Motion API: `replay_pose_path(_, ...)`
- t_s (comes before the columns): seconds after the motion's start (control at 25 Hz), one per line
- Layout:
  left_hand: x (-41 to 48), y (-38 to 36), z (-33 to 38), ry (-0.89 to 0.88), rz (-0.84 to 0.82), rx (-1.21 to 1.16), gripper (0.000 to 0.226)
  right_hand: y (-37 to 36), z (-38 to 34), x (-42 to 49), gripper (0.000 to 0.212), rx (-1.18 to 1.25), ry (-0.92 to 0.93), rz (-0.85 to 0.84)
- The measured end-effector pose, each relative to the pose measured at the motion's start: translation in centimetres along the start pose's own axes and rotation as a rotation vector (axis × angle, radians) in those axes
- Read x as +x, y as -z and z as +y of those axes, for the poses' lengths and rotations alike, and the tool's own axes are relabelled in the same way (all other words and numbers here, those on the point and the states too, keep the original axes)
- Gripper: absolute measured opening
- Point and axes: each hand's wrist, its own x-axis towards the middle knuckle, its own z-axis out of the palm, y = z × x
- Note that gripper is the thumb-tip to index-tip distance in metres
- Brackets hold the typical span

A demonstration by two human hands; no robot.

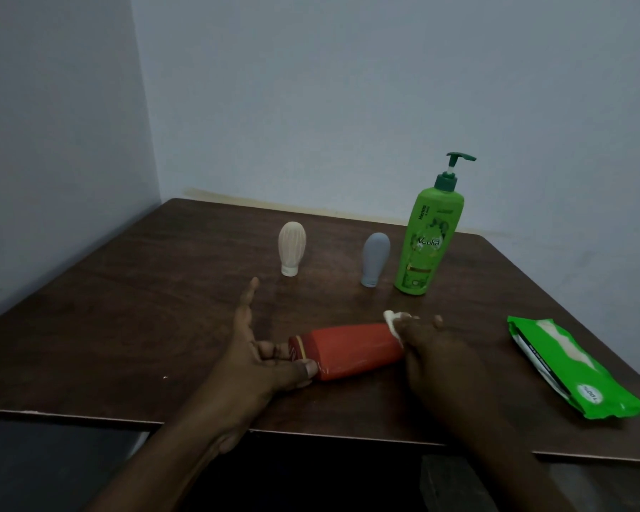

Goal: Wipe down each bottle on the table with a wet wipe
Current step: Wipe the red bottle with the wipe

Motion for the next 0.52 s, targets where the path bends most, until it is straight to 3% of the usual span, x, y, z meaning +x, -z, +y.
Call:
replay_pose_path(0.2, -0.1, 0.1, 0.2, 0.016, 0.010, -0.037, 0.125, -2.0, -6.9, -2.3, 0.050, 0.108, 0.343, -0.072)
replay_pose_path(0.4, 0.0, 0.3, 0.4, 0.038, 0.001, -0.081, 0.111, -1.4, -4.4, 0.2, 0.040, 0.185, 0.117, -0.044)
replay_pose_path(0.52, -0.1, 0.3, 0.5, 0.044, -0.036, -0.084, 0.110, -1.9, -7.3, 0.8, 0.043, 0.233, 0.170, -0.073)
